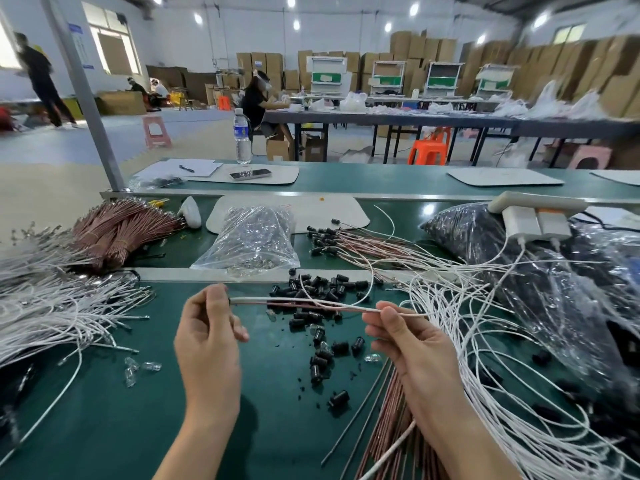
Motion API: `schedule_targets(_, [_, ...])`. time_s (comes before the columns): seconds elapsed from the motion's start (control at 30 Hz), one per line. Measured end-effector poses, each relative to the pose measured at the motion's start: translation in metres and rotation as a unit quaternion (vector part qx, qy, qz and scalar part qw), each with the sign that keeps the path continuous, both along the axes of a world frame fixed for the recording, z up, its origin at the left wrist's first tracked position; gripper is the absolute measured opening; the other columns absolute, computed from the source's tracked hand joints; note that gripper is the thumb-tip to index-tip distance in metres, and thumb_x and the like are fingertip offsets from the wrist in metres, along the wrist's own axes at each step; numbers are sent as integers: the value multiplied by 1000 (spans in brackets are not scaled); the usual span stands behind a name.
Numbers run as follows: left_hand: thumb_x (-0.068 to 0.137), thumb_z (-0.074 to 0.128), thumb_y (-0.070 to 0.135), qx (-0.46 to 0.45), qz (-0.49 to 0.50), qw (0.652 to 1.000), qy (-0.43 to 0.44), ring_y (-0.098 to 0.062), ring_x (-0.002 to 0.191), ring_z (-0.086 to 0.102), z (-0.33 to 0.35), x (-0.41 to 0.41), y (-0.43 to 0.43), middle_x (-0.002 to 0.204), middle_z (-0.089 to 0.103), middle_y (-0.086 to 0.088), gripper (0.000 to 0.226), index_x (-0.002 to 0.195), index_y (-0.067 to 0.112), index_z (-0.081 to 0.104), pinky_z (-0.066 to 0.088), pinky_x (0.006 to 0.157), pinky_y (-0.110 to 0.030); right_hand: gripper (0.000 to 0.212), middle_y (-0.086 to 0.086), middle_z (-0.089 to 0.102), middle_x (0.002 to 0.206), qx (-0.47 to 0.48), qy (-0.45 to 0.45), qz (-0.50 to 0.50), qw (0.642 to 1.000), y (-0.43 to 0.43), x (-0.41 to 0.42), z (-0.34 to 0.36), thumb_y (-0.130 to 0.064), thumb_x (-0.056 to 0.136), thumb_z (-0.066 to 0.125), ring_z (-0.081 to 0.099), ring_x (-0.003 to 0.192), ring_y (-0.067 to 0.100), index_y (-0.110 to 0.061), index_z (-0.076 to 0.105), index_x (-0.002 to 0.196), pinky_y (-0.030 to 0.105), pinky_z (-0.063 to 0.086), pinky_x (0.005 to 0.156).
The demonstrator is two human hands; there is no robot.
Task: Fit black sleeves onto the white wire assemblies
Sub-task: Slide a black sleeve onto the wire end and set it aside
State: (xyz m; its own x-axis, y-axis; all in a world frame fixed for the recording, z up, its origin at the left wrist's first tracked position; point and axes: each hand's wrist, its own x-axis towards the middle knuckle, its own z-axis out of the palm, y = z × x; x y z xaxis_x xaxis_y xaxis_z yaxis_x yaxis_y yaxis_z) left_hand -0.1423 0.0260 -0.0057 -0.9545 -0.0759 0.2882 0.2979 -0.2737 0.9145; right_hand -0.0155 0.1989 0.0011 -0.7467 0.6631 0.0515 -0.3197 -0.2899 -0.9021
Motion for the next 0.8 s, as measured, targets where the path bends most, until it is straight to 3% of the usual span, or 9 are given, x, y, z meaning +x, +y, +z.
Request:
schedule_targets(0.17, [90, 55, 50, 15, -76, 997, -18, -12, 56, 51, 16, 5, -1, 66, 55, 3, 29, 89, 24, 67, 51, 52, -22, 29, 10, 79, 93, 108, 6, -53, 993, 15, 11, 35, -42, 69, 75, 76, 83, 19, -27, 81, 93, 20, 59, 66])
schedule_targets(0.33, [98, 54, 46, 2, -137, 990, 44, -9, 55, 51, 83, -18, 28, 66, 57, 9, 25, 82, 31, 66, 50, 53, -22, 24, 0, 79, 96, 219, 48, -58, 973, 48, -1, 109, -44, 83, 70, 75, 86, 15, -26, 79, 96, 19, 58, 68])
schedule_targets(0.4, [101, 53, 43, -10, -149, 989, 23, -8, 61, 60, 113, -49, 57, 80, 66, 7, 22, 100, 25, 65, 54, 55, -24, 32, 8, 79, 99, 191, 22, -55, 980, 78, -31, 132, -38, 86, 69, 76, 83, 17, -13, 73, 106, 21, 59, 67])
schedule_targets(0.47, [100, 52, 45, -48, -198, 977, -54, -14, 79, 69, 137, -73, 86, 104, 66, -6, 46, 137, 17, 50, 62, 66, -31, 52, 21, 74, 110, 113, -44, -14, 993, 107, -57, 145, -31, 89, 70, 74, 88, 22, 3, 58, 127, 25, 61, 70])
schedule_targets(0.53, [101, 53, 46, -118, -215, 959, -141, -21, 87, 69, 137, -85, 101, 104, 61, -11, 68, 155, 15, 26, 62, 81, -41, 70, 30, 65, 120, 35, -125, 36, 991, 127, -66, 133, -25, 92, 69, 71, 103, 30, 5, 38, 146, 29, 61, 78])
schedule_targets(0.63, [103, 50, 42, -207, -196, 950, -130, -23, 91, 68, 106, -79, 94, 113, 57, -11, 60, 150, 11, 32, 62, 65, -31, 61, 33, 68, 113, -39, -184, 69, 980, 137, -51, 87, -24, 92, 67, 71, 105, 35, 1, 44, 143, 32, 63, 78])
schedule_targets(0.8, [105, 49, 34, -316, -256, 910, -77, -15, 78, 69, 48, -42, 57, 102, 67, -6, 25, 123, 18, 53, 59, 61, -25, 29, 19, 77, 99, 15, -205, 51, 977, 125, -18, 27, -16, 98, 61, 76, 83, 25, 6, 61, 118, 27, 63, 68])
